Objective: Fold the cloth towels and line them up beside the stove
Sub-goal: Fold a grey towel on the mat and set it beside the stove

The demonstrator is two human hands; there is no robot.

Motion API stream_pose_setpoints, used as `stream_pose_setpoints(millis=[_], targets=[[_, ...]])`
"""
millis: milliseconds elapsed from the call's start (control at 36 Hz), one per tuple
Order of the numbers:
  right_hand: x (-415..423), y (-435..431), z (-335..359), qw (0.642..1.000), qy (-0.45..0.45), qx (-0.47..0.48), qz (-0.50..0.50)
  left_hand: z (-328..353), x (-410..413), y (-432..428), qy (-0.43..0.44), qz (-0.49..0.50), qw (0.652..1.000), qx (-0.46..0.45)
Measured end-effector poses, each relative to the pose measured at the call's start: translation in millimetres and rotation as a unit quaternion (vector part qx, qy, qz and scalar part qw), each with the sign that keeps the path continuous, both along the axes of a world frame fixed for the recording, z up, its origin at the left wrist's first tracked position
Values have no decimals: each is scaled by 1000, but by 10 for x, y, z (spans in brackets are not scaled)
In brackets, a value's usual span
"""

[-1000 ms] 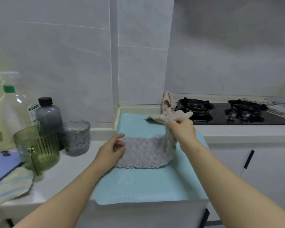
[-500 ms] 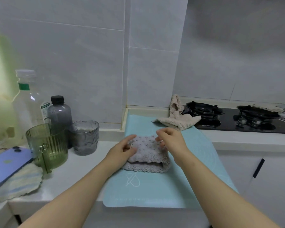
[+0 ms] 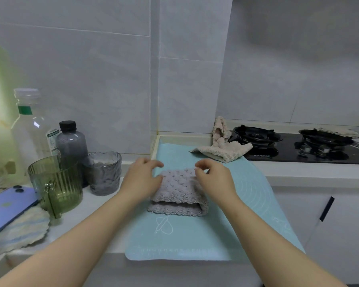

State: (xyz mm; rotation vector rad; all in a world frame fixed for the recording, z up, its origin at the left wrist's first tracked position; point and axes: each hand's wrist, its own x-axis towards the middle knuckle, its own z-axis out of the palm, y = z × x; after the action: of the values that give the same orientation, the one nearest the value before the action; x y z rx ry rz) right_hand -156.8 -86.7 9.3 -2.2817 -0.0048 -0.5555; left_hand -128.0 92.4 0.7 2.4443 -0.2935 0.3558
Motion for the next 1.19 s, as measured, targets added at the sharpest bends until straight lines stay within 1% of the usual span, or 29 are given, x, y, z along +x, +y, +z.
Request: stream_pose_setpoints(millis=[28,56,83,139,167,222,306,528,694,778,833,889,944,1028,1194], targets=[[9,22,8,1000,-18,-13,-2,31,-20,-55,-37,4,999,-9],[27,45,0,999,-18,-46,5,39,-40,-123,-61,-7,998,-9],[54,72,-33,995,1,-95,16,19,-60,-197,-66,-29,997,11],[111,106,-154,981,57,-179,40,-101,-87,-315,-31,-63,995,68],[128,110,-215,976,83,-197,49,-174,-93,-335,2,-66,993,98],[136,91,-314,969,114,-210,66,-320,-85,-311,45,-63,985,155],[114,37,-426,960,138,-225,90,-433,-72,-249,50,-56,979,189],[148,10,-527,950,171,-245,92,-448,-93,-262,47,-32,971,232],[112,8,-508,948,179,-244,97,-449,-99,-296,51,-27,971,234],[90,12,-529,956,157,-227,95,-452,-130,-287,48,-24,975,217],[58,-6,-550,969,123,-203,74,-462,-139,-271,39,-17,977,207],[47,-40,-558,985,89,-149,22,-466,-150,-258,35,-1,979,202],[38,-64,-546,991,76,-108,-33,-465,-168,-254,46,12,978,202],[15,-52,-532,986,92,-125,-57,-468,-182,-266,65,22,977,204],[-11,-31,-516,985,121,-117,-45,-473,-174,-269,62,53,981,177]])
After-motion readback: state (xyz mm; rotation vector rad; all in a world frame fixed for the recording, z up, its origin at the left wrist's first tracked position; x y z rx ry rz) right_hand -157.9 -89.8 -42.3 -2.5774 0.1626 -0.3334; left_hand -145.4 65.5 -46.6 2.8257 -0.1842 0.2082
